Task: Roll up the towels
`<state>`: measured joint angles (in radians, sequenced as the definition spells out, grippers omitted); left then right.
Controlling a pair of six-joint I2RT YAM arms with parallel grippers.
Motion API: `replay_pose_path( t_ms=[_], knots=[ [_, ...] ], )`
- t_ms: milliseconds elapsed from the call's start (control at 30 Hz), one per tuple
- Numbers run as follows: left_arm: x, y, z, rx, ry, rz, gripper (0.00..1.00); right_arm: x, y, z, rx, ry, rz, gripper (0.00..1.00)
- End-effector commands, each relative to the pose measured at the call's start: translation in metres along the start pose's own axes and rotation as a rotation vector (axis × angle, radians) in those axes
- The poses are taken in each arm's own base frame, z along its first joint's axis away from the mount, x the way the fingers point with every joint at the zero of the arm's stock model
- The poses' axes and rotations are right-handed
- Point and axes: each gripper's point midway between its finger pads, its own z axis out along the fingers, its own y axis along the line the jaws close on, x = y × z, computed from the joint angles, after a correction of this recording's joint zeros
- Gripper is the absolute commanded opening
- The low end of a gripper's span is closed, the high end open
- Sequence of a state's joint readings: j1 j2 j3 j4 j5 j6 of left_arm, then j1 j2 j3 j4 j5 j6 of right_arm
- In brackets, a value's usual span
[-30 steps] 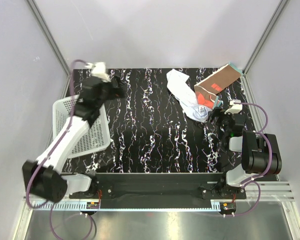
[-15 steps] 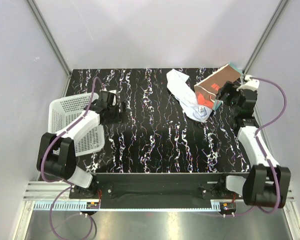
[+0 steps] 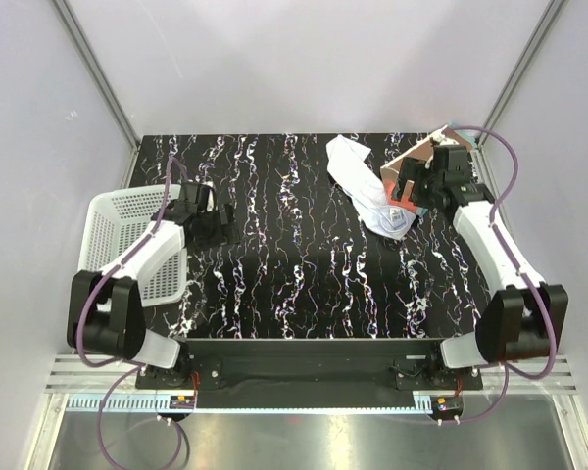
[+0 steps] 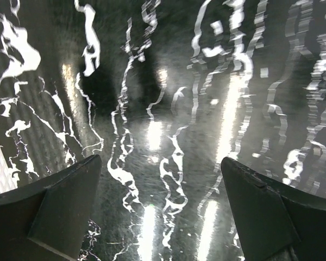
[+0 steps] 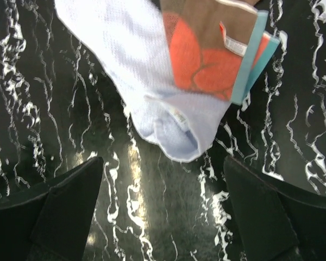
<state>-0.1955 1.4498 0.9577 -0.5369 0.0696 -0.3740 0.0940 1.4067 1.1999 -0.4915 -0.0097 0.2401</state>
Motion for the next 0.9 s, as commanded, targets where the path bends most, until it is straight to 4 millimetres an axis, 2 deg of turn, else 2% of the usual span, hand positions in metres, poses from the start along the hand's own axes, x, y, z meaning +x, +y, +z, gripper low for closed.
replay_pose_path(
  t_ms=[0,67,200,300,433,500,633,733,767,867],
  knots=[
    [-0.022,-0.023,-0.026,0.107,-0.098,0.015,0.99,-0.005,-0.007,0.003,0.108,0.093,-0.061,1.0],
    [-0.02,-0.024,-0.027,0.115,-0.092,0.012,0.99,-0.014,-0.007,0.007,0.142,0.102,-0.11,1.0],
    [-0.021,-0.028,-0.034,0.14,-0.113,0.009,0.99,-0.013,-0.012,0.025,0.196,0.137,-0.157,1.0],
    [-0.021,-0.028,-0.037,0.139,-0.123,0.011,0.99,0.0,-0.015,0.046,0.207,0.204,-0.182,0.98],
    [-0.021,-0.029,-0.041,0.145,-0.127,0.012,0.99,0.024,-0.008,0.077,0.22,0.274,-0.266,0.97],
    [-0.022,-0.026,-0.042,0.13,-0.143,0.013,0.99,0.024,-0.006,0.085,0.239,0.284,-0.284,0.97],
    [-0.023,-0.024,-0.042,0.123,-0.145,0.012,0.99,0.041,-0.012,0.107,0.286,0.337,-0.316,0.91],
    [-0.021,-0.025,-0.039,0.127,-0.13,0.01,0.99,0.044,-0.017,0.114,0.306,0.327,-0.309,0.79],
    [-0.021,-0.026,-0.039,0.132,-0.126,0.007,0.99,0.044,-0.019,0.115,0.315,0.325,-0.311,0.67],
    [-0.021,-0.029,-0.038,0.146,-0.118,0.005,0.99,0.045,-0.026,0.116,0.356,0.325,-0.332,0.47]
  ],
)
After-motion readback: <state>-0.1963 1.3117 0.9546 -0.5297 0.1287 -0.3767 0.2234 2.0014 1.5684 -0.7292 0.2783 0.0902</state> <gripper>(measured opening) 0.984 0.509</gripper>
